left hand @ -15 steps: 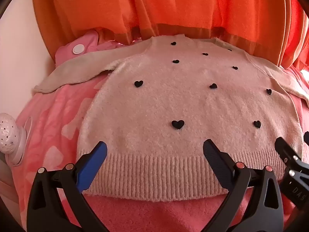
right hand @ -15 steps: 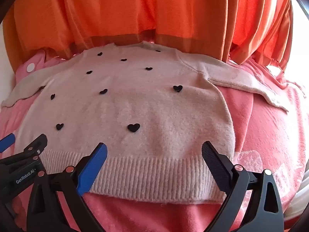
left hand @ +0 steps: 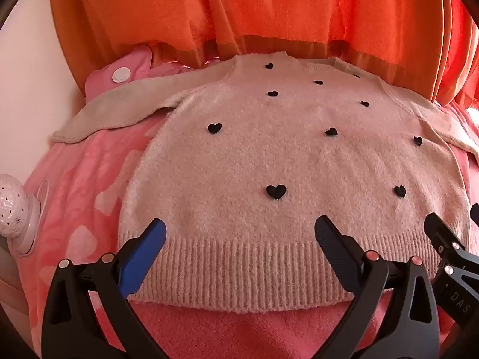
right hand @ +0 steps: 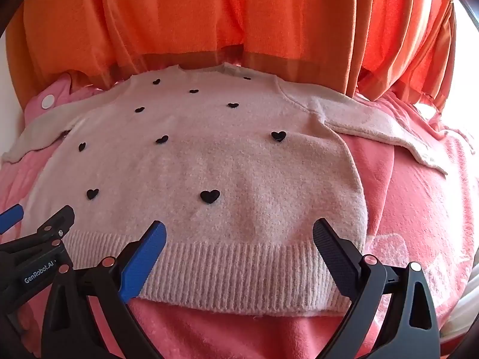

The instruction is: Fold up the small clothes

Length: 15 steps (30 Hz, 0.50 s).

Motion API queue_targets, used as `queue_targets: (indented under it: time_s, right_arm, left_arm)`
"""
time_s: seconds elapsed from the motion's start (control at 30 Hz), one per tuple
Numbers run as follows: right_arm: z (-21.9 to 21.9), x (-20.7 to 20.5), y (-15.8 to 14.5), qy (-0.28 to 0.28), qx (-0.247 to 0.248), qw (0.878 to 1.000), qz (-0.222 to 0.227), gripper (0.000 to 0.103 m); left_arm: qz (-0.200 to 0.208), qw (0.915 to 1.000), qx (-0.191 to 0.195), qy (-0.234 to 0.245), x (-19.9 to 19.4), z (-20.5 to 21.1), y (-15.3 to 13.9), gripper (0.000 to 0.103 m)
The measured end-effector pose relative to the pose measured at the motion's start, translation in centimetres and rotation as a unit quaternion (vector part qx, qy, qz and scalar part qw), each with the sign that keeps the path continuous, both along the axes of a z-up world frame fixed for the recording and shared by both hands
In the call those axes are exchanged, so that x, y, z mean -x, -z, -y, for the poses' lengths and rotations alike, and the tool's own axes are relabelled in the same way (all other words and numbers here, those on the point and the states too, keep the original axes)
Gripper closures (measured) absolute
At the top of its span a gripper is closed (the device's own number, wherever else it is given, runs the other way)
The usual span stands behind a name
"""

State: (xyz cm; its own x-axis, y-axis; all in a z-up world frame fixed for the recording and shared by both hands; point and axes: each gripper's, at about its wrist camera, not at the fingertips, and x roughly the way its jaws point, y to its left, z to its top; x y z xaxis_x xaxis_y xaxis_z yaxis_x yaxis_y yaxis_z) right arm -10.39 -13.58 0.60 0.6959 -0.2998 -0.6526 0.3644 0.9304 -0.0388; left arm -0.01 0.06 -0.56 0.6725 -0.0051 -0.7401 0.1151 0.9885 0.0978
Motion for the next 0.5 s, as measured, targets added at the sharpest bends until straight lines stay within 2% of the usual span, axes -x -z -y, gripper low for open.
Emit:
queue_targets:
  time_s: [0.5]
  right_arm:
    - [0.32, 0.06, 0.22, 0.002, 0.0, 1.0, 0.002, 0.006]
  left_arm:
    - [-0.005, 1.0, 0.0, -0.002, -0.43, -0.2, 0.14, 0.006]
